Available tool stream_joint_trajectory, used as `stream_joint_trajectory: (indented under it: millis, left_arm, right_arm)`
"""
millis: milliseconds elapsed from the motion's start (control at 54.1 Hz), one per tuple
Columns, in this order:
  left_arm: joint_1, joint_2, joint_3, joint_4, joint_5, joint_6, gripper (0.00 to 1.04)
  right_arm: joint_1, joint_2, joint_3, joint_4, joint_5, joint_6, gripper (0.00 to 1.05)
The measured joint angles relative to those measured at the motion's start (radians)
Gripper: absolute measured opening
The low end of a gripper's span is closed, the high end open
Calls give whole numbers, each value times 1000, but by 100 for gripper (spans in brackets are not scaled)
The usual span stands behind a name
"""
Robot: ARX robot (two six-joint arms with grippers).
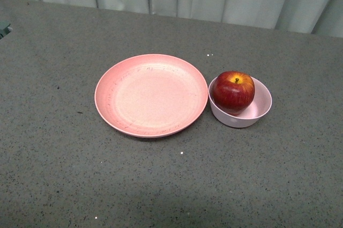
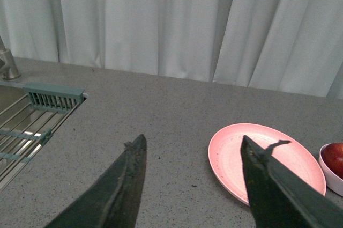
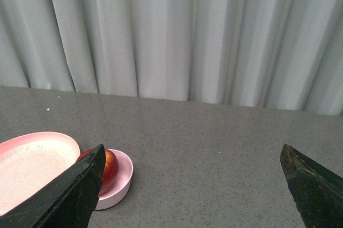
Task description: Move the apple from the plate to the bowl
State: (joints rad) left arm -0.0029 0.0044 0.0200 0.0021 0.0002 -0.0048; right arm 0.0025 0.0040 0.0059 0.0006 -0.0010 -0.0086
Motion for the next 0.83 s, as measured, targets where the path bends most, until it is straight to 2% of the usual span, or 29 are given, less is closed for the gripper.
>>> stream_joint_trajectory:
  millis: [55, 203, 832]
  left_arm:
    - [0, 0, 0, 0, 0, 0, 70]
    - [0, 0, 0, 0, 0, 1, 100]
    - [0, 0, 0, 0, 0, 1, 98]
  right_arm:
    - [0, 0, 0, 0, 0, 0, 95]
    - [0, 0, 0, 0, 0, 0, 95]
    - [0, 0, 0, 0, 0, 0, 95]
